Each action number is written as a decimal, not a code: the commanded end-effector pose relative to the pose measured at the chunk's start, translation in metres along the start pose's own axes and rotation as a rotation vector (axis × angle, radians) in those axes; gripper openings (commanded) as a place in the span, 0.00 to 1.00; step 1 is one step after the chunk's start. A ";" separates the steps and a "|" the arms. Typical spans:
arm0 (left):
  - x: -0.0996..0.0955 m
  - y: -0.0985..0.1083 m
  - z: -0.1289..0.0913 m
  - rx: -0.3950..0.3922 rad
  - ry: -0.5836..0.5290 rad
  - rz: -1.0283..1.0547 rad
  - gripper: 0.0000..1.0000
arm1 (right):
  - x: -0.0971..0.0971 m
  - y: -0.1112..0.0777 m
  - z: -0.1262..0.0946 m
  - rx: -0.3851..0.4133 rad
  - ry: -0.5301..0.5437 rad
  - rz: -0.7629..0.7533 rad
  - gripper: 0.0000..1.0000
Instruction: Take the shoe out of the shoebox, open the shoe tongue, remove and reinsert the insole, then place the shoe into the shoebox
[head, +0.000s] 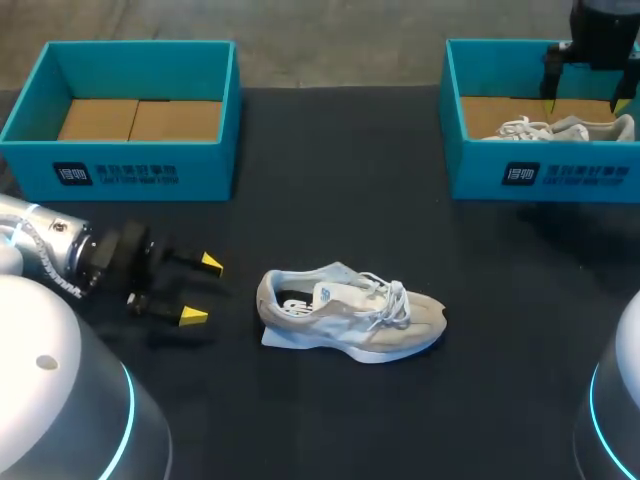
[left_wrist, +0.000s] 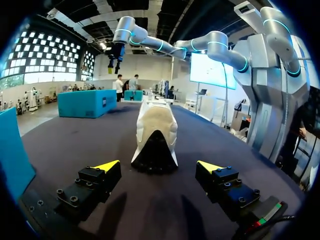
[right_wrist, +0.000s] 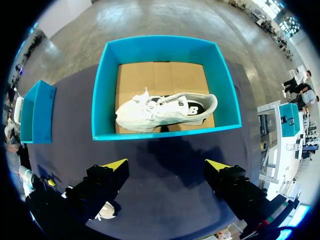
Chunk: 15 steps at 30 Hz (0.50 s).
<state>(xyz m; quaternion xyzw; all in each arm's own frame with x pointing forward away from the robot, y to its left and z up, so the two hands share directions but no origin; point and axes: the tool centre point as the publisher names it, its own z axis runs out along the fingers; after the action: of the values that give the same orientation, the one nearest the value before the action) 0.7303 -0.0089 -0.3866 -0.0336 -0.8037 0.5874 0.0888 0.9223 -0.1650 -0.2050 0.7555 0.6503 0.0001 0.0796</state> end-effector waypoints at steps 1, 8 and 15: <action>-0.003 0.001 0.004 -0.002 0.007 0.001 1.00 | 0.000 0.000 0.000 0.000 -0.001 0.001 1.00; -0.005 0.002 0.018 -0.003 0.013 0.008 1.00 | 0.000 0.000 0.000 0.000 -0.001 0.001 1.00; -0.008 0.002 0.042 -0.012 -0.002 0.028 1.00 | 0.000 0.000 0.000 0.000 -0.001 0.001 1.00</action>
<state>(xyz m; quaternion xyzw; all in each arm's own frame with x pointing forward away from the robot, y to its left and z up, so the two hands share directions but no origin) 0.7317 -0.0384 -0.3982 -0.0471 -0.8051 0.5852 0.0849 0.9223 -0.1649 -0.2050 0.7554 0.6504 0.0001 0.0796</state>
